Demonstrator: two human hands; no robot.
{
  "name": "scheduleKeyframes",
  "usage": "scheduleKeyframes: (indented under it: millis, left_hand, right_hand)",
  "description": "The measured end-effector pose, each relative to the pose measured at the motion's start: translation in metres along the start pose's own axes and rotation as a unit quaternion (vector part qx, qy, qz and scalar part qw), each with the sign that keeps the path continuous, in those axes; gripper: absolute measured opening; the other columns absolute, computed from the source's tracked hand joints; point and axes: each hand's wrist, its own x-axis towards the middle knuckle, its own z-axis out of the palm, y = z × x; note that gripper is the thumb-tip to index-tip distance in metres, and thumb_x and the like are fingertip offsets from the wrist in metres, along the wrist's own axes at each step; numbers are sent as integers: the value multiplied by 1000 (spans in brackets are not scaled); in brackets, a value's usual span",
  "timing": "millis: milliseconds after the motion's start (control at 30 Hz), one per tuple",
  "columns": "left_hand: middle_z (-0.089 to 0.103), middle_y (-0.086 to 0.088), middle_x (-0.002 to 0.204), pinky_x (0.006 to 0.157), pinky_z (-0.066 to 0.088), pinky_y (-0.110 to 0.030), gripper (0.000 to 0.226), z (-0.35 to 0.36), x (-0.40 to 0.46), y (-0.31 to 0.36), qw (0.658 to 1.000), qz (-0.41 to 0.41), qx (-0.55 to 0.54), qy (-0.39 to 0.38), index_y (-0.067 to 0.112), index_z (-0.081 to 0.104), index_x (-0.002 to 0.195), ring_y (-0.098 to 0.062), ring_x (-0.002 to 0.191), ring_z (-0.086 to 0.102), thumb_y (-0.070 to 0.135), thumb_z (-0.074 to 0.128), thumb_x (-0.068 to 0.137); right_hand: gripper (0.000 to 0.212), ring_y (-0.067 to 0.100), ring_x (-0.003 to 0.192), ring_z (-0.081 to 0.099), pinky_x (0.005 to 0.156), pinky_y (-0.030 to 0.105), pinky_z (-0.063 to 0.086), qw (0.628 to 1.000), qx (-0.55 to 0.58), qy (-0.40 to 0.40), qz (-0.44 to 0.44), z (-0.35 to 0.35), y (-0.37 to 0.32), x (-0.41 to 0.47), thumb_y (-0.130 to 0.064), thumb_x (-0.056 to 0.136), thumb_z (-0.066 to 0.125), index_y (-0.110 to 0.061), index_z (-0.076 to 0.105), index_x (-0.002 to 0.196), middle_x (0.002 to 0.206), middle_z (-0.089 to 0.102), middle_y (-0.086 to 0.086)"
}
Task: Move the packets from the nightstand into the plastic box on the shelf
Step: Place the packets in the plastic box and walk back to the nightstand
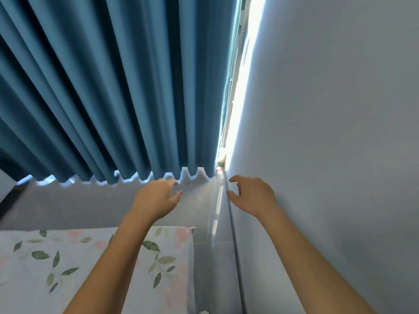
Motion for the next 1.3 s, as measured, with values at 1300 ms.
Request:
scheduleKeyframes:
  millis: [1300]
  left_hand:
    - [60,9,128,90,46,-32,34,-36,523,-198,962,-270,-35,-10,31,58,124,-18,119,56,46,49,95]
  right_hand:
    - [45,25,116,52,94,35,40,965,-103,-89,-226,30,-123,674,-46,90,52,-34,52,133,110,70,-5]
